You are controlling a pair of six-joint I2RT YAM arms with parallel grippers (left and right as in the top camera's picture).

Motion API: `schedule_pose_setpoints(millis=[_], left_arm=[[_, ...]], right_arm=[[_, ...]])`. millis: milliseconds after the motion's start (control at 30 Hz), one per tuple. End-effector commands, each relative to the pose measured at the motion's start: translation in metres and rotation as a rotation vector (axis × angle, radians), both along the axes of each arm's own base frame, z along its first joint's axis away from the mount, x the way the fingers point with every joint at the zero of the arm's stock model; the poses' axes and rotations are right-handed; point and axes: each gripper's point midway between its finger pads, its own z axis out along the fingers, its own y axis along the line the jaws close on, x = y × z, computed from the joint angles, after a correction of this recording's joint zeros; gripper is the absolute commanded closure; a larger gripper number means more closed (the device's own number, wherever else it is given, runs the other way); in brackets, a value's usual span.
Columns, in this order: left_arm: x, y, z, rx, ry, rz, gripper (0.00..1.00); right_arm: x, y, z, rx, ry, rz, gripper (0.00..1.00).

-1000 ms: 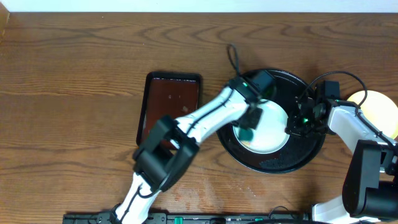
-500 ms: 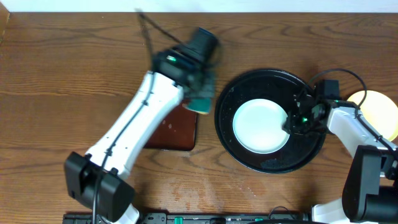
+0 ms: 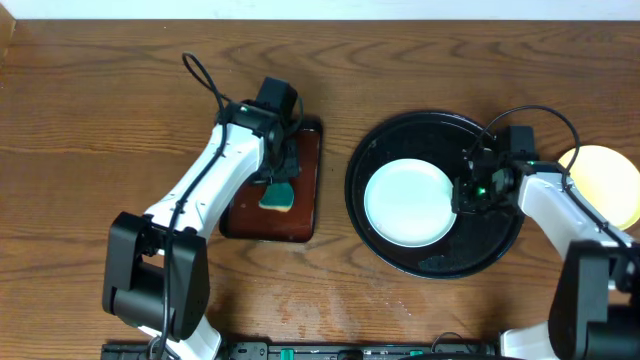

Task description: Clean dirty plates on tray and stack at the side

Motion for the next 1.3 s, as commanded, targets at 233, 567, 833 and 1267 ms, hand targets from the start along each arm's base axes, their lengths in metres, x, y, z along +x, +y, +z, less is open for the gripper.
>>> schedule_pose_setpoints(millis=[233, 567, 833, 1267], left_arm=[[0.005, -0.002, 0.058, -0.048, -0.139, -0.005, 0.47], [-0.008, -0.002, 0.111, -0.119, -0.268, -0.011, 0.36], [-0.01, -0.001, 0.11, -0.116, -0.259, -0.011, 0.18], [-0.01, -0.001, 0.11, -0.116, -0.259, -0.011, 0.17]], right_arm=[[0.011, -0.015, 0.11, -0.339, -0.397, 0.0, 0.99], [-0.003, 0.001, 0.183, -0.783, -0.681, 0.04, 0.99], [-0.016, 0.025, 0.203, -0.925, -0.784, 0.114, 0.99], [-0.029, 0.055, 0.214, -1.016, -0.858, 0.295, 0.99]])
